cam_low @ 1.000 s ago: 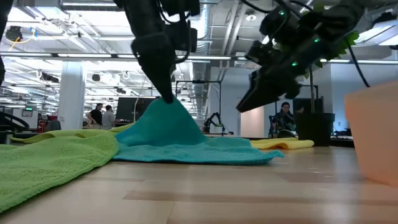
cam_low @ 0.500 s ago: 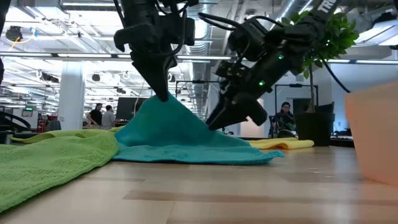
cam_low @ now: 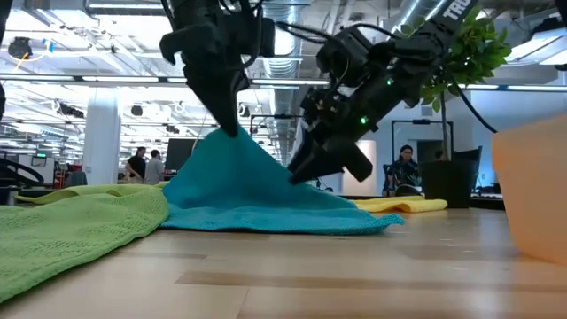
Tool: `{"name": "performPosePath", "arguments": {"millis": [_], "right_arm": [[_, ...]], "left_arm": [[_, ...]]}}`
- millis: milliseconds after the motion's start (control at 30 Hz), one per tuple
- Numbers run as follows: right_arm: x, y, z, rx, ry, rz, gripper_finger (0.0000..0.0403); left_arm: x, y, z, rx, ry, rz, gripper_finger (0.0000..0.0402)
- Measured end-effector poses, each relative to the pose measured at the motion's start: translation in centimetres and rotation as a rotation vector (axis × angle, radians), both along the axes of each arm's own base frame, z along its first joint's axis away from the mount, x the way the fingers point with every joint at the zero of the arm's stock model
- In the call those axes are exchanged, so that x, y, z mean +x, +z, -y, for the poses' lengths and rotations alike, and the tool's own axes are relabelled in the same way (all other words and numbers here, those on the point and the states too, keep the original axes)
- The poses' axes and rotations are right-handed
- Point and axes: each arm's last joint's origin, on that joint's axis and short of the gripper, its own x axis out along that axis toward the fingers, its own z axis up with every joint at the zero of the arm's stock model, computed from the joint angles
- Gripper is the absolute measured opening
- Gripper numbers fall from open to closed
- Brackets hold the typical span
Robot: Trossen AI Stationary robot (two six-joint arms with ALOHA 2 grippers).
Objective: Fold microfiber towels
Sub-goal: Fold the blue microfiber towel
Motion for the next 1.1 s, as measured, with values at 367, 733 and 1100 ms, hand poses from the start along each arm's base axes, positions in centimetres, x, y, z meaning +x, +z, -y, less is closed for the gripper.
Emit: {"name": "performPosePath", "arguments": {"millis": [367, 733, 1100], "right_arm": [[-0.5, -0.8, 1.2, -0.044, -0.038, -0.075, 0.0177], [-1.4, -1.4, 2.2, -0.023, -0.072, -0.17, 0.0177], [-1.7, -1.7, 1.9, -0.014, -0.074, -0.22, 0.0177]], "left_arm": [[-1.7, 2.3, -0.2, 0.001, 0.039, 0.024, 0.0], [-2.8, 2.8, -0.4, 0.042, 0.069, -0.024, 0.0], [-2.9, 2.7, -0.6, 0.09, 0.089, -0.034, 0.0]]}}
